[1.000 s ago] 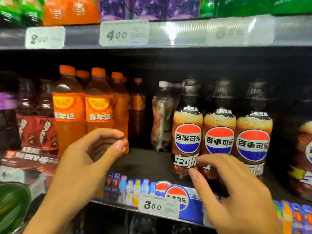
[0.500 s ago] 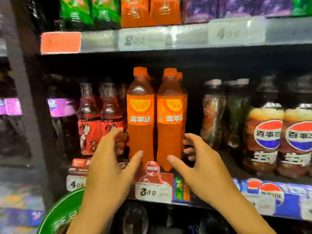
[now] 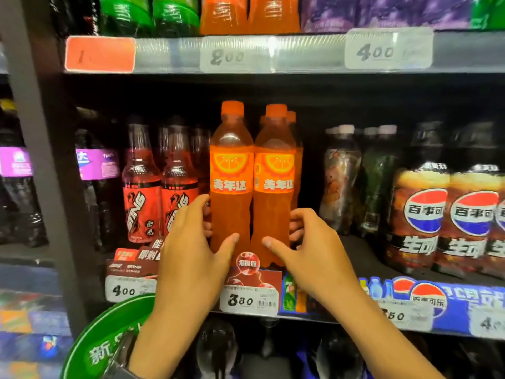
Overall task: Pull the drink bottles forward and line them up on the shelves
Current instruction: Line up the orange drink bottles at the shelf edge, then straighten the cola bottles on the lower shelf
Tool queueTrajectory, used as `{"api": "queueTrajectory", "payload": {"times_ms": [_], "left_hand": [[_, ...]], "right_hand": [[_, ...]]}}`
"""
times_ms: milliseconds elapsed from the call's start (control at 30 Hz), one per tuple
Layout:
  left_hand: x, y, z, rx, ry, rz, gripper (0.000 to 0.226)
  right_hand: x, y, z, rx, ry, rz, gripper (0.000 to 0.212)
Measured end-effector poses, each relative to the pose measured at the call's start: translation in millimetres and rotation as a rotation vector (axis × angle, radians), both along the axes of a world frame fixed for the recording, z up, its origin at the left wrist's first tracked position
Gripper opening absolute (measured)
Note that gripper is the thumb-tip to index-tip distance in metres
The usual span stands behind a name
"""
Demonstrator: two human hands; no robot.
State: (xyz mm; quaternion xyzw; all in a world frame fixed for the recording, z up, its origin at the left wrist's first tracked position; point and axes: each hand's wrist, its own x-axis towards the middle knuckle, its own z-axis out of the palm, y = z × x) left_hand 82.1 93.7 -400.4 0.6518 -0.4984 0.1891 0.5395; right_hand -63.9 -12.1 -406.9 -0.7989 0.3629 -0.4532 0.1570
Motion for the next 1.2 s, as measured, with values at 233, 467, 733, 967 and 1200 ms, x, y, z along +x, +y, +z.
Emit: {"api": "queueTrajectory", "payload": {"times_ms": [233, 467, 733, 967, 1200], "left_hand": [[-42.8, 30.7, -38.7, -0.213, -0.246, -0.222, 0.025], [-83.4, 18.4, -147.5, 0.124, 0.009, -0.499, 0.023], [-80.0, 24.1, -264.8, 0.351, 0.432, -0.353, 0.035], [-44.0, 48.2, -327.8, 0.426, 0.675, -0.027, 0.034], [-79.6, 27.6, -339.4, 0.497, 0.624, -0.248, 0.044]], "right_hand": [[-64.4, 31.4, -18.7, -0.398, -0.092, 0.088, 0.015], [-125.0, 41.8, -135.1, -0.211, -0.063, 0.082, 0.007], [-146.3, 47.1, -269.6, 0.206, 0.072, 0.029, 0.012], [-124.5, 35.8, -324.6, 0.497, -0.053, -0.126, 0.054], [-121.2, 37.7, -328.2, 0.443, -0.052, -0.119, 0.065]]}}
